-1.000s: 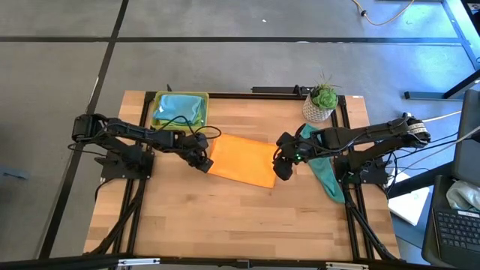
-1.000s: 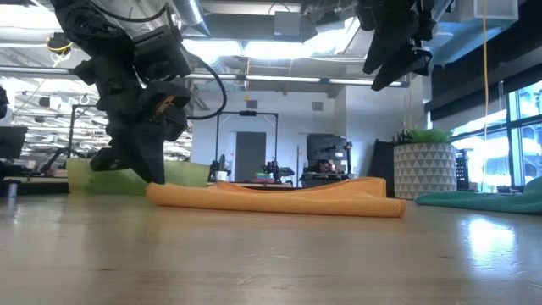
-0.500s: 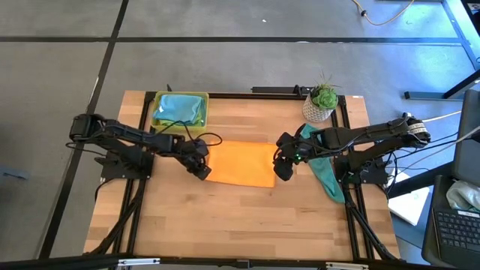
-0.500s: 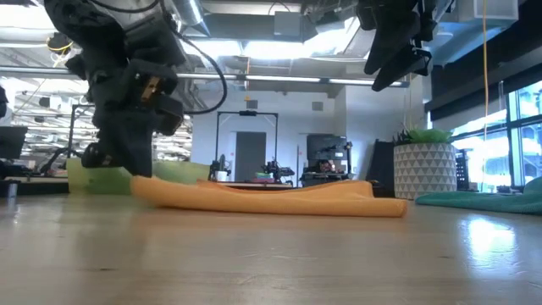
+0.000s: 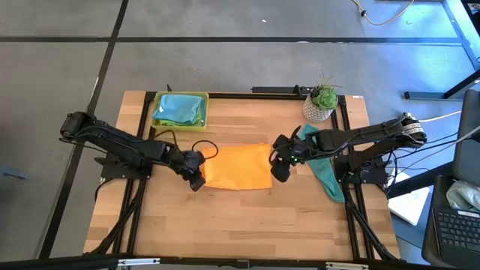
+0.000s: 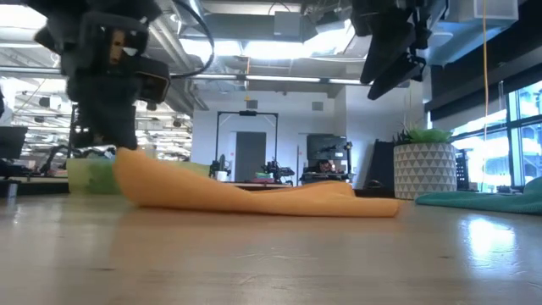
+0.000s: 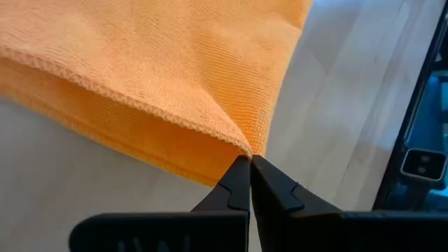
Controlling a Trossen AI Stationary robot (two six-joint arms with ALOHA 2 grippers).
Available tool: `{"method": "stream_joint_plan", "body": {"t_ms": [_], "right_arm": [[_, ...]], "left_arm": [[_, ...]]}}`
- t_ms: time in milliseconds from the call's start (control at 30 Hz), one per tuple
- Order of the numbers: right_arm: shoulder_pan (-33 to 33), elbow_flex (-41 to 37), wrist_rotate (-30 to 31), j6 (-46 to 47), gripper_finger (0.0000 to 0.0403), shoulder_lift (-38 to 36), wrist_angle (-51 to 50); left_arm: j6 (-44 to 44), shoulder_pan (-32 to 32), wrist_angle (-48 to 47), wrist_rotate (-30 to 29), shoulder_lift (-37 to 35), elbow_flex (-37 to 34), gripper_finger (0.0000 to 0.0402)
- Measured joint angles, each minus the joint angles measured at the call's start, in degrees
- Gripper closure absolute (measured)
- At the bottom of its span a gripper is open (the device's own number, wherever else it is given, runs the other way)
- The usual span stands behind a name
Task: Fold microfiber towels
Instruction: Fold the orange towel
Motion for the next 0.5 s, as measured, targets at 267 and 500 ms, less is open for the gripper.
{"method": "stream_joint_plan", "body": {"t_ms": [267,500], "right_arm": [[1.1,0.0,-1.5,3.2,0.0204,3.0,2.1],[2.9,0.0,-1.5,5.3,0.0204,3.1,8.9]], "left_arm": [[-6.4,-9.9,0.0,-8.0,0.2,0.0,0.0401],[-18.7,-18.3,0.4,-13.8,0.3,0.0,0.0401]]}}
